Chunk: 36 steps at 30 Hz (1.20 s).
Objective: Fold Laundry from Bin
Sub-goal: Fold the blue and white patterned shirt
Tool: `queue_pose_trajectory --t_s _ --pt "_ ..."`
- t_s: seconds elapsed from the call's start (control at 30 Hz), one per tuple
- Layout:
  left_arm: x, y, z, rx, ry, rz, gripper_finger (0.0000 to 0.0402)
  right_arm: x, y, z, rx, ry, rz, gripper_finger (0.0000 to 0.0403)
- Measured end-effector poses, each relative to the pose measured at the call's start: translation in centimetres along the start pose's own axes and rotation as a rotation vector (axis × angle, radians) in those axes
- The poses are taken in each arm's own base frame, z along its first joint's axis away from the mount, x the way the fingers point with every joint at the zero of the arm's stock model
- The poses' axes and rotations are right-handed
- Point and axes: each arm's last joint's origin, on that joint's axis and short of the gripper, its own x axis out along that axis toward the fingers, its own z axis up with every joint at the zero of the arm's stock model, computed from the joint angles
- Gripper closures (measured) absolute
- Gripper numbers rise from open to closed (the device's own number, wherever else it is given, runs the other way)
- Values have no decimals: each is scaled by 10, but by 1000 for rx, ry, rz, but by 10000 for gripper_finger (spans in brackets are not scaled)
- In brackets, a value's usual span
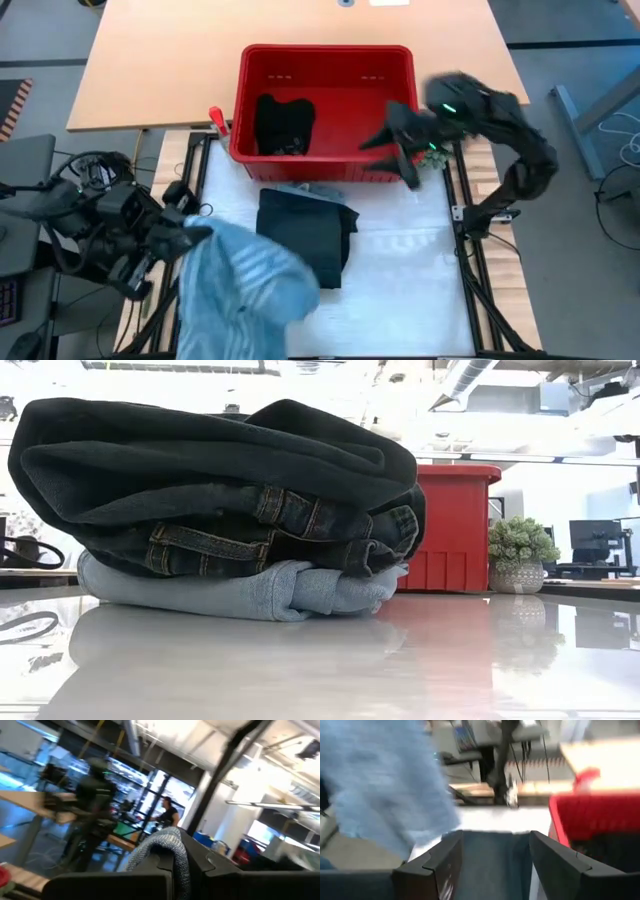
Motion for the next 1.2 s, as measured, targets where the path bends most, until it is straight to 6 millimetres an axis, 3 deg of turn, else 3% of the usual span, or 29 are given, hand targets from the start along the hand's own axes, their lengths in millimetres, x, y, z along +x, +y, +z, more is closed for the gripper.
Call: queue_pose_trajectory --t_s 0.13,0.23,0.33,0.43,0.5,0.7,0.93,1.1,1.2 --pt "7 7 1 -19 -23 43 401 -11 65 1 -232 -66 -12 159" --pt "12 11 2 -30 -39 22 401 2 104 -3 -440 -69 -133 163" --pt "14 13 7 -47 -53 -4 401 29 137 -5 -708 -49 -330 164" --pt "13 14 11 -62 -67 -28 401 57 152 -3 -968 32 -605 164" --pt "13 14 11 -61 -67 -28 401 70 156 2 -1045 77 -754 164" --pt "13 14 12 -61 -68 -27 401 86 158 15 -1141 20 -791 165" --pt "12 15 15 -55 -87 -24 401 88 165 0 -1000 3 -657 165" --pt "12 15 15 -54 -88 -24 401 67 163 -4 -354 -167 -210 165" --pt "12 15 15 -51 -88 -24 401 67 167 -7 -151 -179 -58 165"
